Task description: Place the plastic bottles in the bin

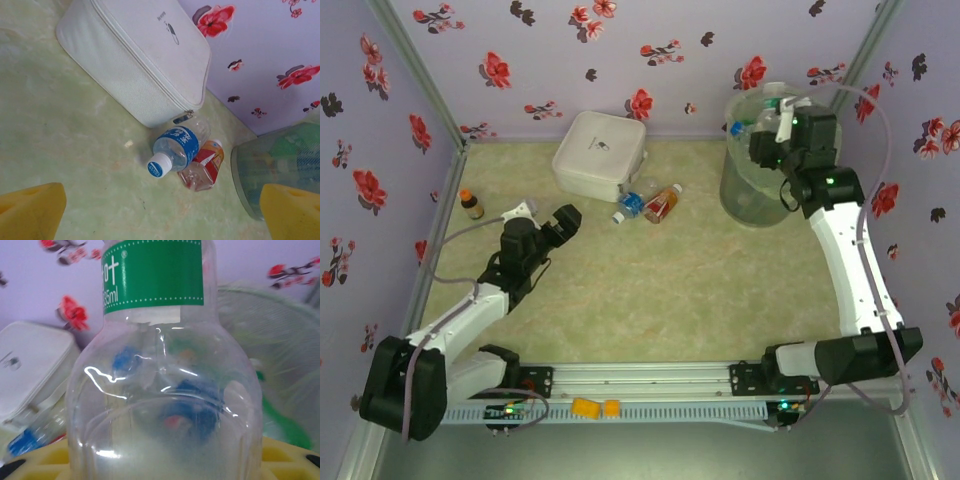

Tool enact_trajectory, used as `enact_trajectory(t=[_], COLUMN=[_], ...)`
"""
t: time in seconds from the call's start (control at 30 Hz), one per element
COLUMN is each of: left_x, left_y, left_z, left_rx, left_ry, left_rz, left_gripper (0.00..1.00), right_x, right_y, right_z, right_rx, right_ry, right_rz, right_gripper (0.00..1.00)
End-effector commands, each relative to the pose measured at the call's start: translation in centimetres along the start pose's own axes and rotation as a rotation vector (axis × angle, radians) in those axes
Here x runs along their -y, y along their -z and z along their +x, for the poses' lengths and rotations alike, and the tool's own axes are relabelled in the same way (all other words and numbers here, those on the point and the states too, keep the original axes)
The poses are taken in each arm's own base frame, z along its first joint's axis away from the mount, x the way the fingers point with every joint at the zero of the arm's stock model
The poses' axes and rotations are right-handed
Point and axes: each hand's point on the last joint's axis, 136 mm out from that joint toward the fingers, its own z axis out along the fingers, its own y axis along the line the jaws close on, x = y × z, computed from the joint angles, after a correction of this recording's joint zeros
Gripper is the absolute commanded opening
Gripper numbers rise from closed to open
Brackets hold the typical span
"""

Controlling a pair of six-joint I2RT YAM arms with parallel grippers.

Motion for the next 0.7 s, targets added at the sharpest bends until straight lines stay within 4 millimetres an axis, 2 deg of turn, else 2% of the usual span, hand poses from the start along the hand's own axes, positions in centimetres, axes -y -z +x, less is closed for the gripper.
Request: enact_trajectory(t=[0.0, 0.2, 0.37, 0.57, 0.67], left_x=[2.1, 2.6, 2.5, 2.3, 2.5], left_y=[-0.5, -0.8, -0.6, -0.6, -0.6], left_z=[-0.5, 0.2, 0.5, 0.7, 0.6], left_rx=[0.009, -0.018, -0.033, -0.038, -0.037], left_ry=[0.004, -0.011, -0.02, -0.023, -0.03], left_rz=[0.052, 0.065, 0.059, 0.054, 0.057], left_gripper=[1.0, 1.0, 1.0, 1.0, 1.0], right_x=[2.8, 6.4, 8.5, 9.3, 9.3], right_y=[-1.2, -4.8, -7.2, -9.0, -8.9], right_z=[-1.8, -1.6, 0.4, 3.1, 3.4], right_rx=[0.044, -0.016, -0.125, -0.223, -0.243], right_ry=[-0.046, -0.081, -0.001, 0.042, 0.055], right_rz=[0.078, 0.146, 0.243, 0.274, 0.273], right_gripper=[0.48, 0.49, 0.51, 0.54, 0.61])
